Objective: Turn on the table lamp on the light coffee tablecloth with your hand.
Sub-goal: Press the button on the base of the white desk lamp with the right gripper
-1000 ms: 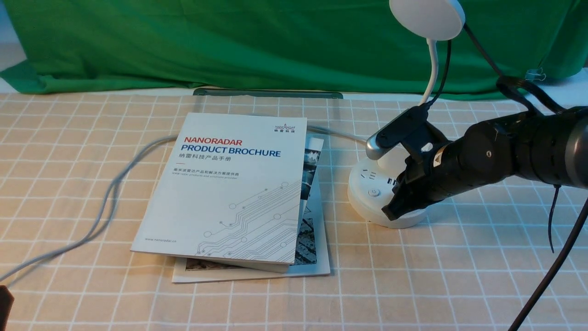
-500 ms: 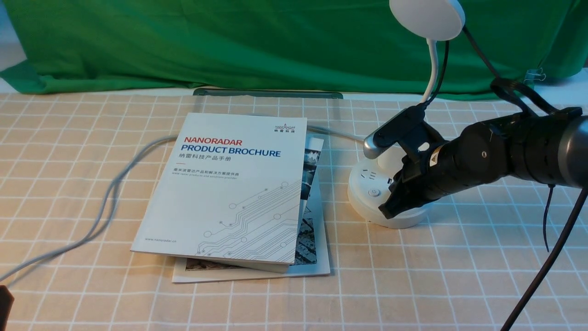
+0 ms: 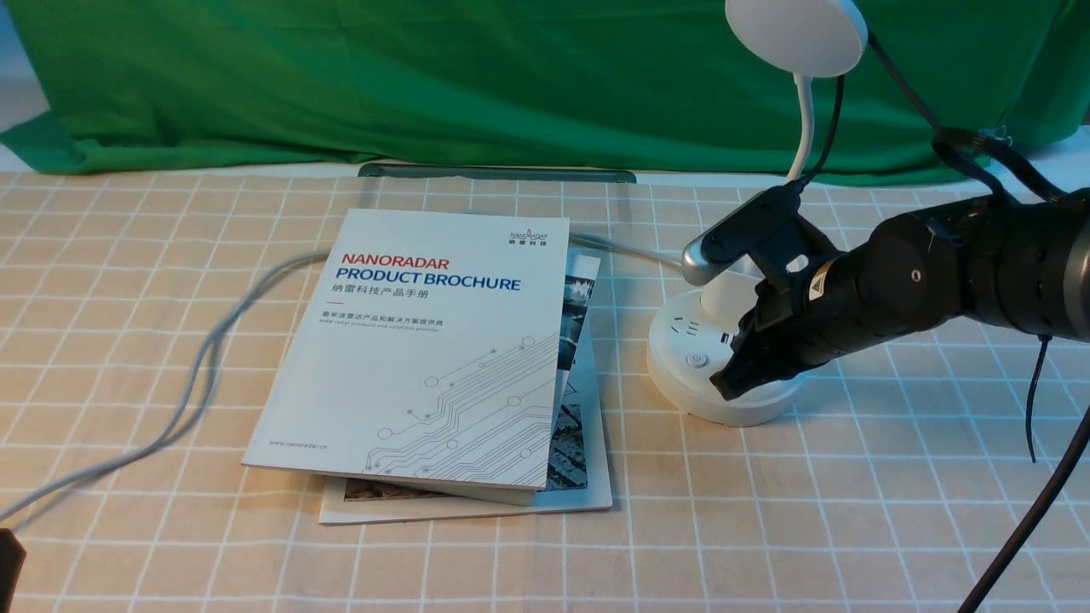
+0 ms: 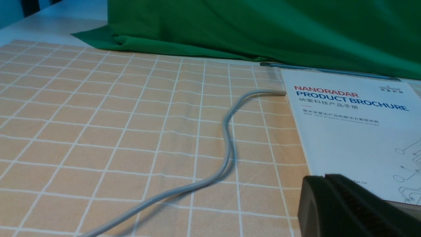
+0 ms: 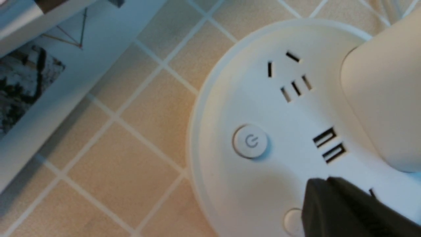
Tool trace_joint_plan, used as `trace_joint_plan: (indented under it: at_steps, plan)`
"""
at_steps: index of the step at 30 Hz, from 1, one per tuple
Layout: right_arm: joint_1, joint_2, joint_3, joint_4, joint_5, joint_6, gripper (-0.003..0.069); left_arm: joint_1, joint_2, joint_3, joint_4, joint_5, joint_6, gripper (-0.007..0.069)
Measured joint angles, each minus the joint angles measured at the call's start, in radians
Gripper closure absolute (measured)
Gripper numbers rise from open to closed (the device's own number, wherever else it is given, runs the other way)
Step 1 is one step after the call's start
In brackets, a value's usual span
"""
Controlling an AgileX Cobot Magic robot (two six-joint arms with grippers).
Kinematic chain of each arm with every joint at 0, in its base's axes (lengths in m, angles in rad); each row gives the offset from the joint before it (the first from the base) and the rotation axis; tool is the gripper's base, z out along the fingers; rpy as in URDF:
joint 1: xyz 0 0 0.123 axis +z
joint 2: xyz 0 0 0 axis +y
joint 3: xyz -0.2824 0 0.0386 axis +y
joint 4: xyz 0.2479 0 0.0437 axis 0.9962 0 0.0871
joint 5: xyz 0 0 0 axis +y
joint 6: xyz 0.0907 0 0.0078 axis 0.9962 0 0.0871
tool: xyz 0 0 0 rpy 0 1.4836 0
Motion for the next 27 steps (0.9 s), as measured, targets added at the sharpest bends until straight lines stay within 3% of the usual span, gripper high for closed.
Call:
trace_joint_plan:
  at_steps: [27]
  plan:
    - [0.000, 0.032, -0.002, -0.002, 0.025, 0.005, 0.0629, 0.000, 0.000, 0.000, 0.001, 0.000, 0.000, 0.0603]
